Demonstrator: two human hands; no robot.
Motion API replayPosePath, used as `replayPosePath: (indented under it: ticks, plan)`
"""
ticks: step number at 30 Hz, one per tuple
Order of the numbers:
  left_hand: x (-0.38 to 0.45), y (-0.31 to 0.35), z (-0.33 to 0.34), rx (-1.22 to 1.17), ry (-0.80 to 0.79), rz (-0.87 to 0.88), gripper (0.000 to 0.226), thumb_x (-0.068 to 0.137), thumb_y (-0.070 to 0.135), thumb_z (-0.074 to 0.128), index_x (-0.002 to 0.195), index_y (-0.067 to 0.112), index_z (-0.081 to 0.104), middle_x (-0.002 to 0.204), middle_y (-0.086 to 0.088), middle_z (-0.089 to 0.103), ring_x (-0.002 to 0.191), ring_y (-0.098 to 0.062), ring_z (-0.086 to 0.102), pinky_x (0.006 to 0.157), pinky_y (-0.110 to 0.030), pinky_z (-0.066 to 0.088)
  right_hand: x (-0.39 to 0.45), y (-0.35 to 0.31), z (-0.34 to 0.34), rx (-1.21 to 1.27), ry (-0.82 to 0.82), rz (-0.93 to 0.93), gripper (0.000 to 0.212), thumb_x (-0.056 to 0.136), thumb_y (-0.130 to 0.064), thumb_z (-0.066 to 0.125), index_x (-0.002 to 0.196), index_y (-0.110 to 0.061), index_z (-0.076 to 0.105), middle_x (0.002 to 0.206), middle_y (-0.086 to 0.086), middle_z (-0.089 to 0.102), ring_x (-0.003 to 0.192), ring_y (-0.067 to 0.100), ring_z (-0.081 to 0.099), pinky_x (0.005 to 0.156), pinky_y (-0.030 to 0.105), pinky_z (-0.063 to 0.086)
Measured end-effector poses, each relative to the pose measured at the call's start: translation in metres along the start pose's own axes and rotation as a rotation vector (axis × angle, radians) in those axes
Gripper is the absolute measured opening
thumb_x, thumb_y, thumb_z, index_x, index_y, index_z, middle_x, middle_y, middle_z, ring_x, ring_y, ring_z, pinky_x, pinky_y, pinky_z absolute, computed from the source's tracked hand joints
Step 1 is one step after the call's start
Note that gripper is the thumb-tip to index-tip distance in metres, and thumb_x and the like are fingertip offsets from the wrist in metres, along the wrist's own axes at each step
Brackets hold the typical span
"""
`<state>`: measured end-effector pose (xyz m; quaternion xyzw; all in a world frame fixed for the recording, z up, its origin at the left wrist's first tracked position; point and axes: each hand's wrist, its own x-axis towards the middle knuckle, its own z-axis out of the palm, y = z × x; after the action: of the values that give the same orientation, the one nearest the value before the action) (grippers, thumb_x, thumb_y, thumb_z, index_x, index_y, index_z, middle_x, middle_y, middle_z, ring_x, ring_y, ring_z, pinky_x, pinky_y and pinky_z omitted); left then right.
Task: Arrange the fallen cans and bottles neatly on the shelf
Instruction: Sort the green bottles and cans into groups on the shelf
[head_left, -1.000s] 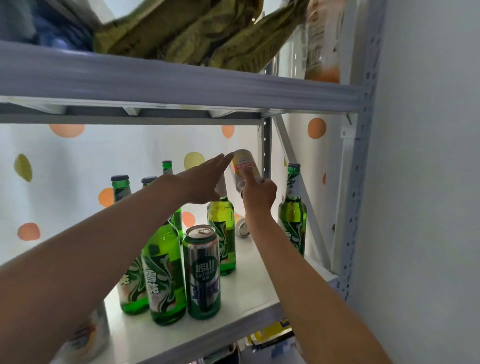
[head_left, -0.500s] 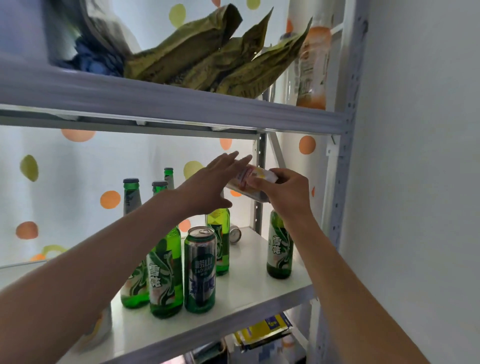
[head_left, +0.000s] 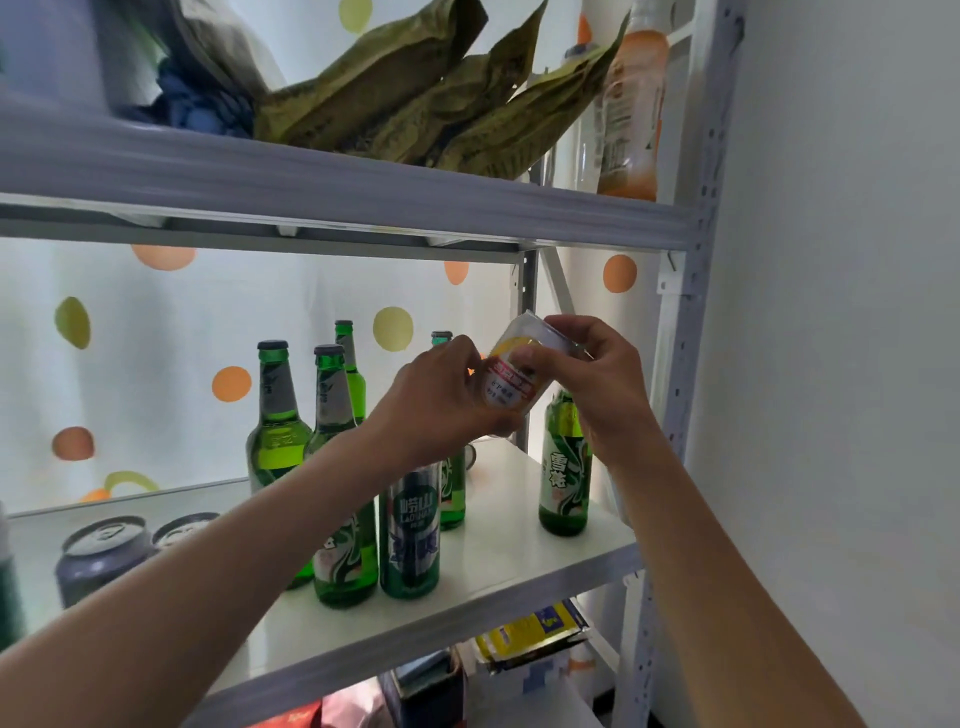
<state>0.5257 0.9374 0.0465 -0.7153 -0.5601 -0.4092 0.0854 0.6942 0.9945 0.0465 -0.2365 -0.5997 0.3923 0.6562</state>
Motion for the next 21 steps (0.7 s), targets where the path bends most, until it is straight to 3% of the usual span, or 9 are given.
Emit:
replayPosePath:
  ticks: [4, 6, 8, 10, 14, 21]
  plan:
    - [-0.002, -0.004, -0.002, 0.065, -0.07, 0.021, 0.054, 0.064, 0.054, 0.079, 0.096, 0.021, 0.049, 0.093, 0.008, 0.055, 0.081, -0.012, 0.051, 0.062, -0.028, 0.038, 0.0, 0.008, 0.005, 0.002, -0.006, -0.041, 0.047, 0.06, -0.005, 0.09, 0.103, -0.006, 0.071, 0.105, 0.009, 0.073, 0.094, 0.017, 0.071, 0.079, 0.027, 0.057]
    - [0.0, -0.015, -0.006, 0.137, -0.196, 0.061, 0.051, 0.071, 0.054, 0.075, 0.107, 0.023, 0.055, 0.105, 0.007, 0.057, 0.1, -0.014, 0.05, 0.078, -0.03, 0.043, 0.0, 0.014, 0.004, -0.01, -0.032, -0.053, 0.047, 0.063, 0.002, 0.087, 0.107, 0.0, 0.069, 0.105, 0.008, 0.074, 0.094, 0.015, 0.071, 0.078, 0.023, 0.056]
    - [0.002, -0.024, -0.012, 0.236, -0.315, 0.094, 0.053, 0.08, 0.046, 0.071, 0.125, 0.023, 0.055, 0.124, 0.002, 0.054, 0.12, -0.017, 0.044, 0.097, -0.032, 0.038, -0.002, 0.022, 0.001, -0.011, -0.074, -0.04, 0.049, 0.065, 0.008, 0.083, 0.11, 0.003, 0.066, 0.106, 0.008, 0.074, 0.094, 0.014, 0.071, 0.077, 0.024, 0.057]
    - [0.003, -0.031, -0.017, 0.299, -0.339, 0.117, 0.05, 0.086, 0.037, 0.068, 0.131, 0.021, 0.053, 0.134, 0.0, 0.05, 0.129, -0.017, 0.037, 0.105, -0.031, 0.032, -0.004, 0.035, 0.0, -0.03, -0.11, -0.019, 0.051, 0.065, 0.01, 0.082, 0.112, 0.002, 0.065, 0.107, 0.009, 0.073, 0.096, 0.018, 0.071, 0.079, 0.03, 0.059]
    - [0.013, -0.039, -0.02, 0.342, -0.332, 0.129, 0.041, 0.089, 0.031, 0.063, 0.128, 0.023, 0.056, 0.134, -0.001, 0.05, 0.131, -0.016, 0.036, 0.106, -0.037, 0.034, -0.01, 0.068, 0.006, -0.108, -0.182, 0.053, 0.057, 0.063, 0.013, 0.082, 0.112, -0.009, 0.064, 0.11, 0.006, 0.072, 0.102, 0.023, 0.07, 0.087, 0.038, 0.059]
    - [0.048, -0.039, -0.012, 0.475, -0.28, 0.184, 0.052, 0.086, 0.031, 0.063, 0.135, 0.022, 0.049, 0.139, -0.004, 0.046, 0.133, -0.023, 0.035, 0.108, -0.041, 0.034, -0.018, 0.118, 0.013, -0.117, -0.316, 0.178, 0.063, 0.059, 0.012, 0.084, 0.111, -0.017, 0.063, 0.108, 0.001, 0.074, 0.102, 0.017, 0.07, 0.09, 0.035, 0.057]
